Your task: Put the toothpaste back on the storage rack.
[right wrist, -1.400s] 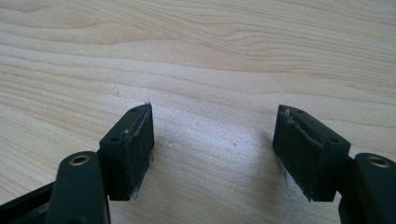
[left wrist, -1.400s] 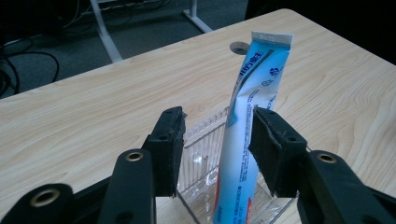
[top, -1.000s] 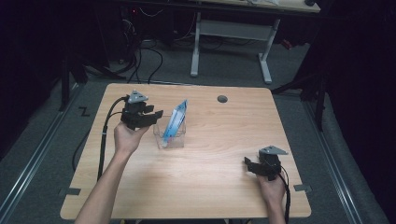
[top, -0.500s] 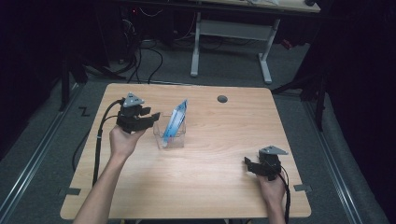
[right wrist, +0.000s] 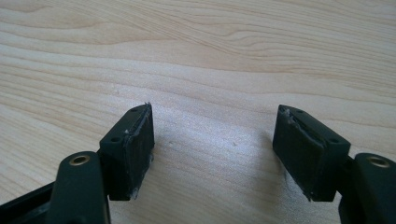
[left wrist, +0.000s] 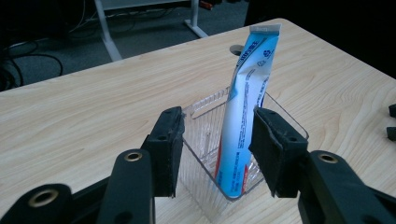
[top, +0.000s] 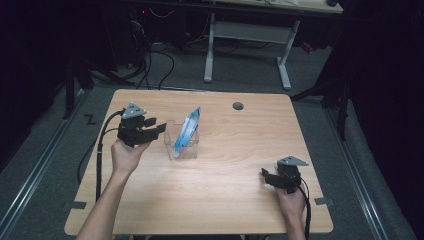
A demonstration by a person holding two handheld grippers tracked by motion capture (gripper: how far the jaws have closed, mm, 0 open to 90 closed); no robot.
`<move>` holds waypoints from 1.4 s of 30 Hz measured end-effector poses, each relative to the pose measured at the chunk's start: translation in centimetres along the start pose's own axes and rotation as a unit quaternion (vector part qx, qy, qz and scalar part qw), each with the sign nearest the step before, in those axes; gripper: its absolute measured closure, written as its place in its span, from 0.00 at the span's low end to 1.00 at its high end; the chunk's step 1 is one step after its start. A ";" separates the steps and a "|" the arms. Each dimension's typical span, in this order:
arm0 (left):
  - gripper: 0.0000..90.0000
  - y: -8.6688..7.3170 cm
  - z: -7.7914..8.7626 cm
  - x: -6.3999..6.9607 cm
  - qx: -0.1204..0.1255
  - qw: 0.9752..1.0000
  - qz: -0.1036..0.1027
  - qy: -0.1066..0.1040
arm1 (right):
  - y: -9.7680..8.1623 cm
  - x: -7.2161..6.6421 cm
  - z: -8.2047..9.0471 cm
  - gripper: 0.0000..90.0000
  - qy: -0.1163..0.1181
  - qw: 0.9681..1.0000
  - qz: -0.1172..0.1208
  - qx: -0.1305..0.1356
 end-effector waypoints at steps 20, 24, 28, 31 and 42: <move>0.60 -1.1 2.0 -1.2 0.022 1.000 0.008 0.010 | 0.0 0.0 0.0 0.33 0.000 1.000 0.000 0.000; 0.60 -1.3 2.2 -1.3 0.023 1.000 0.009 0.011 | 0.0 0.0 0.0 0.33 0.000 1.000 0.000 0.000; 0.60 -1.5 2.4 -1.5 0.023 1.000 0.010 0.012 | 0.0 0.0 0.0 0.33 0.000 1.000 0.000 0.000; 0.60 -1.7 2.5 -1.7 0.024 1.000 0.014 0.012 | 0.0 0.0 0.0 0.33 0.000 1.000 0.000 0.000; 0.60 -2.5 2.9 -2.3 0.022 0.999 0.021 0.015 | 0.0 0.0 0.0 0.33 0.000 1.000 0.000 0.000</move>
Point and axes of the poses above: each handheld gripper's, and its own axes: z roughly backward along the jaws, y roughly out of its top, x roughly to its right, the point moved 6 cm from there along -z, roughly forward along the jaws, and after that the axes turned 15 degrees about z, right-handed, at the moved point
